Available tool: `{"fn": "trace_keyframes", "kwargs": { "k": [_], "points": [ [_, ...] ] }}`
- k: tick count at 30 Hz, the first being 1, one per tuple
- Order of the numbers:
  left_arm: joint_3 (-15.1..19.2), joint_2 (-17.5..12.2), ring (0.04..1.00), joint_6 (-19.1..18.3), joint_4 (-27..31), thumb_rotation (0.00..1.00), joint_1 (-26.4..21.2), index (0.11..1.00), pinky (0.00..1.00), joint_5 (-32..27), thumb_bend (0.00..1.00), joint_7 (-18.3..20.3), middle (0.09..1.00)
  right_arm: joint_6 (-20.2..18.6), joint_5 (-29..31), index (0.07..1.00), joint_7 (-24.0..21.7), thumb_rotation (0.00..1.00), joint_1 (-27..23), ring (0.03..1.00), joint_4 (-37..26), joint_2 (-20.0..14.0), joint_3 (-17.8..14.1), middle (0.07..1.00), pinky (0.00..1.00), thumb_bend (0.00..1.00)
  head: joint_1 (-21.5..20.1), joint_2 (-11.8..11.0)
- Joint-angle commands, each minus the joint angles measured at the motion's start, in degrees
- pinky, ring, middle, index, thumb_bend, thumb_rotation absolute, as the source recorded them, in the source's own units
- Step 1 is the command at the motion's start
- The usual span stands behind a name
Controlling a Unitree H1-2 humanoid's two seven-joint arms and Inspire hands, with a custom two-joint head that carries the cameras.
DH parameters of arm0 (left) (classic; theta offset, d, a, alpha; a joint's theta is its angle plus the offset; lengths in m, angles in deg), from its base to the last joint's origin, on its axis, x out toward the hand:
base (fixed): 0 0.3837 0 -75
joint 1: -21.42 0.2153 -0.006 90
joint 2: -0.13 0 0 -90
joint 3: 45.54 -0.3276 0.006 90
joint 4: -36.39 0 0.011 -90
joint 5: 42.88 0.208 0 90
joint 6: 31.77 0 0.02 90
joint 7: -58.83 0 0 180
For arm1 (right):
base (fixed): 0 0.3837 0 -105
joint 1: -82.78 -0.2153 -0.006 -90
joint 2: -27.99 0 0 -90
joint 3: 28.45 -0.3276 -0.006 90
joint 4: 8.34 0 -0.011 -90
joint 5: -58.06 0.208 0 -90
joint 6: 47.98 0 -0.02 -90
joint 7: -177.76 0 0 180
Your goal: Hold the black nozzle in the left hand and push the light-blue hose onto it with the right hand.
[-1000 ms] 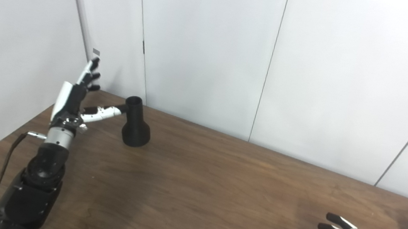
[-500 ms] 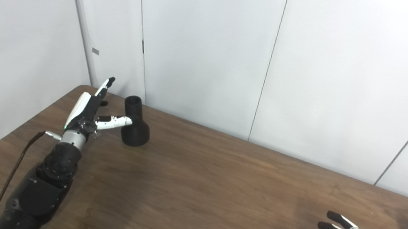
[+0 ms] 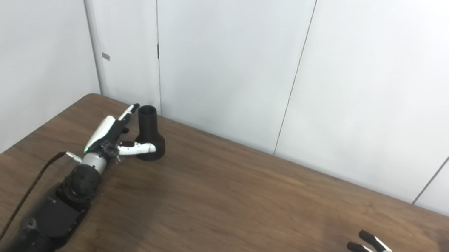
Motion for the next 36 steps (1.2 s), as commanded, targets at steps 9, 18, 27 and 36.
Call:
{"fn": "trace_keyframes", "kwargs": {
  "k": [9, 18, 27, 36],
  "points": [
    [-3.1, 0.3, 0.974, -0.1, -2.5, 0.38, -2.8, 1.0, 0.85, 1.4, 1.0, -0.1, 0.998, -0.6, 0.5, 0.778, 0.4, 0.0, -0.8, 0.601, -3.2, 0.1, -0.3, 0.705, 0.53, 0.41, -0.5, 0.6],
    [-4.8, 0.5, 0.952, 1.1, -3.8, 0.37, -2.1, 1.0, 0.85, 2.0, 0.99, -1.0, 0.975, -1.6, 0.8, 0.77, 0.4, 0.0, -0.9, 0.607, -3.9, 0.2, -0.5, 0.698, 0.54, 0.42, -0.5, 1.0],
    [-5.4, -0.1, 0.923, 2.5, -5.4, 0.32, -1.8, 0.978, 0.82, 2.6, 0.95, -2.3, 0.946, -1.6, 0.5, 0.772, 0.3, 0.0, -0.8, 0.578, -3.6, -0.1, -0.6, 0.698, 0.48, 0.42, -0.4, 1.4],
    [-6.2, -0.5, 0.844, 4.7, -8.2, 0.18, -1.7, 0.921, 0.73, 4.5, 0.87, -5.3, 0.886, -1.3, 0.7, 0.775, 0.2, 0.0, -0.8, 0.591, -3.3, -0.3, -0.8, 0.712, 0.5, 0.42, -0.4, 1.8]
  ]
}}
